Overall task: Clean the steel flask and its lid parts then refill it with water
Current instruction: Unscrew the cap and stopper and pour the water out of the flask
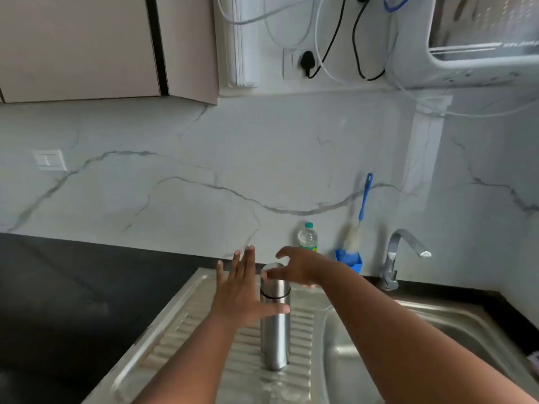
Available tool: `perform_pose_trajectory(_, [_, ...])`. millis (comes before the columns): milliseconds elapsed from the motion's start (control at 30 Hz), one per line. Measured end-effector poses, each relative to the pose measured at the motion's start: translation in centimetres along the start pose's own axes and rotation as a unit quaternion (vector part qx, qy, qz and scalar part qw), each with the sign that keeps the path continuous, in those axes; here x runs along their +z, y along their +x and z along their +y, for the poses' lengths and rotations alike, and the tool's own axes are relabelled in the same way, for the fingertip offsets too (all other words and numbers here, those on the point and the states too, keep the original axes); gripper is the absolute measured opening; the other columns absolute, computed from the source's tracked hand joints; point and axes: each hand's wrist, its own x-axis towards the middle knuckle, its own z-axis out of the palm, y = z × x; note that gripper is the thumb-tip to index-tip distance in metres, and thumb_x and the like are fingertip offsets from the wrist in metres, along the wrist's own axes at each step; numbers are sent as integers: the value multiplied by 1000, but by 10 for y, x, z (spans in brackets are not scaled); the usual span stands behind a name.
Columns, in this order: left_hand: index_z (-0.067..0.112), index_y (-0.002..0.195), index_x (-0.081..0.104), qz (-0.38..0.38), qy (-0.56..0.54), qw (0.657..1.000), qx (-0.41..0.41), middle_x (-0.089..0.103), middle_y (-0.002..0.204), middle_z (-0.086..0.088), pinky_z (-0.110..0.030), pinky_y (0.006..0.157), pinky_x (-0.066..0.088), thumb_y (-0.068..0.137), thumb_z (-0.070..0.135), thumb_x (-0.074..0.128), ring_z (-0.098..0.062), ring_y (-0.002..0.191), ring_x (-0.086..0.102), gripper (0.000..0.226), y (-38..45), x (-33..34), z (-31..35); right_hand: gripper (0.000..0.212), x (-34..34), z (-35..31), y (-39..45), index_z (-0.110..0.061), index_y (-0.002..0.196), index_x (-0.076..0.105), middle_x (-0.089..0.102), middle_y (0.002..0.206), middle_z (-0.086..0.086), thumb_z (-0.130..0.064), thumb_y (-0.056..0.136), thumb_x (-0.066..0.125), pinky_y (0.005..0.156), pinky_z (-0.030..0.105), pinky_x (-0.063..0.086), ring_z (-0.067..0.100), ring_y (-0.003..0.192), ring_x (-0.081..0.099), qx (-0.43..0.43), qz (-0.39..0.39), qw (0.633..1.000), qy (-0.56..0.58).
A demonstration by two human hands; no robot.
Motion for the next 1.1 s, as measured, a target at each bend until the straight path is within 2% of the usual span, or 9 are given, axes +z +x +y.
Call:
perform_pose_trajectory(100, [21,153,-21,-45,-95,994,-34,-9,165,2,-56,120,-1,44,93,57,-18,152,-7,152,1,15,0,65,13,-11,4,-23,123,50,58,122,2,-66,75,63,89,37,48,22,106,56,-9,-2,996,-91])
perform_pose_trajectory(167, [27,155,2,-76,-231,968,-59,27,160,5,-50,119,24,42,84,71,-16,147,27,145,4,30,0,58,22,-14,6,-21,114,49,59,109,1,-64,77,61,80,35,50,20,94,56,-5,23,994,-111])
perform_pose_trajectory(267, [26,129,50,-102,-419,899,-78,70,109,17,-35,96,52,46,62,89,0,102,64,98,8,50,7,68,31,-13,7,-18,114,46,58,105,2,-73,75,57,73,34,47,21,92,56,21,62,991,-118])
perform_pose_trajectory(367, [30,111,64,-93,-435,892,-82,71,83,19,-23,76,51,53,53,86,4,82,67,65,11,57,11,74,37,-9,9,-16,116,45,57,107,3,-76,73,55,71,35,45,24,97,58,27,90,984,-154])
perform_pose_trajectory(533, [41,103,66,-87,-414,903,-73,71,91,26,-30,85,56,56,51,80,7,86,66,51,9,58,12,52,31,-10,16,-15,101,46,54,98,3,-60,80,61,70,31,43,20,85,50,-8,57,989,-139])
perform_pose_trajectory(733, [42,99,65,-73,-412,905,-77,71,88,23,-30,81,57,54,51,78,4,83,67,48,11,56,13,41,26,-6,20,-18,87,43,52,85,-1,-54,81,63,61,29,37,19,77,49,-42,39,991,-125])
perform_pose_trajectory(833, [37,94,65,-78,-425,899,-70,72,86,17,-29,79,57,57,44,81,0,82,68,41,11,54,7,39,23,-5,20,-18,94,50,56,94,0,-51,80,64,72,34,46,22,85,54,-68,22,991,-112])
perform_pose_trajectory(967, [29,96,66,-112,-437,891,-42,74,89,8,-28,79,57,62,34,84,-3,84,69,39,12,50,0,48,17,-6,17,-27,125,51,53,115,-2,-39,81,65,86,34,48,21,101,53,-99,-31,989,-104])
perform_pose_trajectory(1100, [30,98,65,-108,-445,888,-41,73,87,9,-22,71,52,66,31,84,-1,83,69,38,10,47,1,40,11,-16,17,-32,121,52,48,114,-2,-33,82,61,85,35,50,23,100,54,-106,-77,985,-111])
